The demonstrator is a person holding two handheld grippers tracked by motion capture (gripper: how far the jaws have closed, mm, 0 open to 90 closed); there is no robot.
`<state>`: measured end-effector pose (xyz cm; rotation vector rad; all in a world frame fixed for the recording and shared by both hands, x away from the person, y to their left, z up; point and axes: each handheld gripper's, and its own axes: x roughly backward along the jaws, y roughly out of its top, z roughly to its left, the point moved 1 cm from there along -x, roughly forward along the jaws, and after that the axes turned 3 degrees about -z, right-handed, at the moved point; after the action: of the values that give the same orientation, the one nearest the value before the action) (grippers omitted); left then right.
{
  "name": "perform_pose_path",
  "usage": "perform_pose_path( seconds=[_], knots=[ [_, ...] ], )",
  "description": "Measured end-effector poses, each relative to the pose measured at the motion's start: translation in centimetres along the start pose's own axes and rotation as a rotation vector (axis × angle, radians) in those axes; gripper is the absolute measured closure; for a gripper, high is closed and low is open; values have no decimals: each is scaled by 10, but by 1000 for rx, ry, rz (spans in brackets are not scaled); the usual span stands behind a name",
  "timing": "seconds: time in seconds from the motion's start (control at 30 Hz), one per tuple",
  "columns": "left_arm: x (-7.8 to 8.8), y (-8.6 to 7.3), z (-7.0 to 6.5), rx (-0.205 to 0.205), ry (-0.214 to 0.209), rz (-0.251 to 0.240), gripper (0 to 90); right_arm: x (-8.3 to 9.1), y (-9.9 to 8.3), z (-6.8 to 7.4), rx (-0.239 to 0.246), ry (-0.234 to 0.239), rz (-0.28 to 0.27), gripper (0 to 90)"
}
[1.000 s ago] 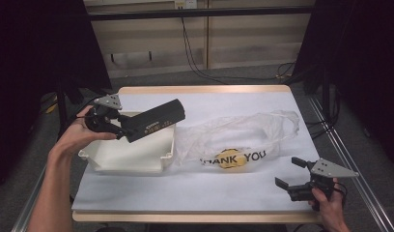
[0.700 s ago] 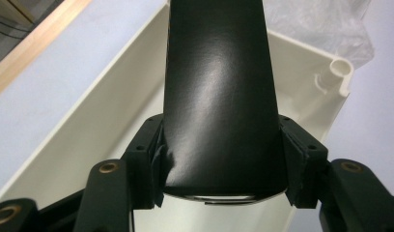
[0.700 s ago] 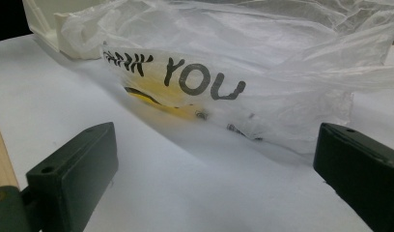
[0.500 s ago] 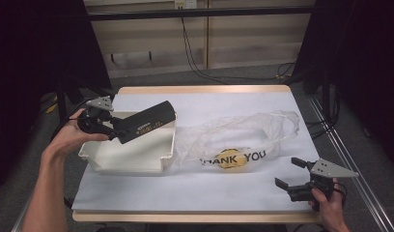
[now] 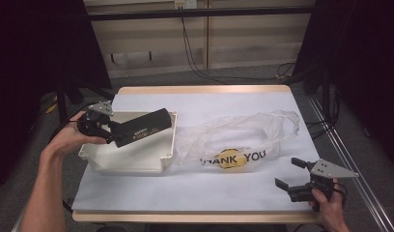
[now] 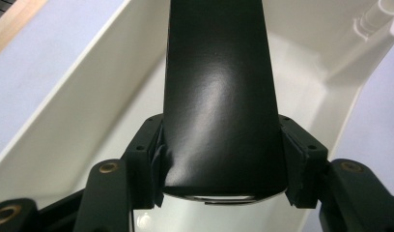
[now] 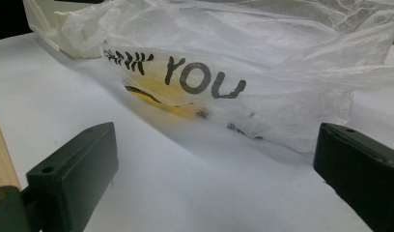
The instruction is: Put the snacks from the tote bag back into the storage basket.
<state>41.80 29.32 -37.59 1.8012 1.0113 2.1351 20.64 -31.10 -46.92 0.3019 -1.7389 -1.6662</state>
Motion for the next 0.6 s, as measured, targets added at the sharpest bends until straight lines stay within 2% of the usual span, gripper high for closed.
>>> perform_pose_path(
  seconds=[0.1, 0.2, 0.33, 0.6],
  knots=[
    [-5, -3, 0, 3, -3, 13, 432, -1, 0, 1, 0, -5, 0, 14],
    [-10, -4, -2, -20, -4, 21, 433, -1, -1, 1, 1, -7, 6, 14],
    [-14, -6, 1, -29, -1, 11, 433, -2, -1, 1, 3, -5, 10, 14],
    [-24, -7, 4, -51, -24, 40, 432, -2, -1, 1, 2, -1, 13, 14]
  ],
)
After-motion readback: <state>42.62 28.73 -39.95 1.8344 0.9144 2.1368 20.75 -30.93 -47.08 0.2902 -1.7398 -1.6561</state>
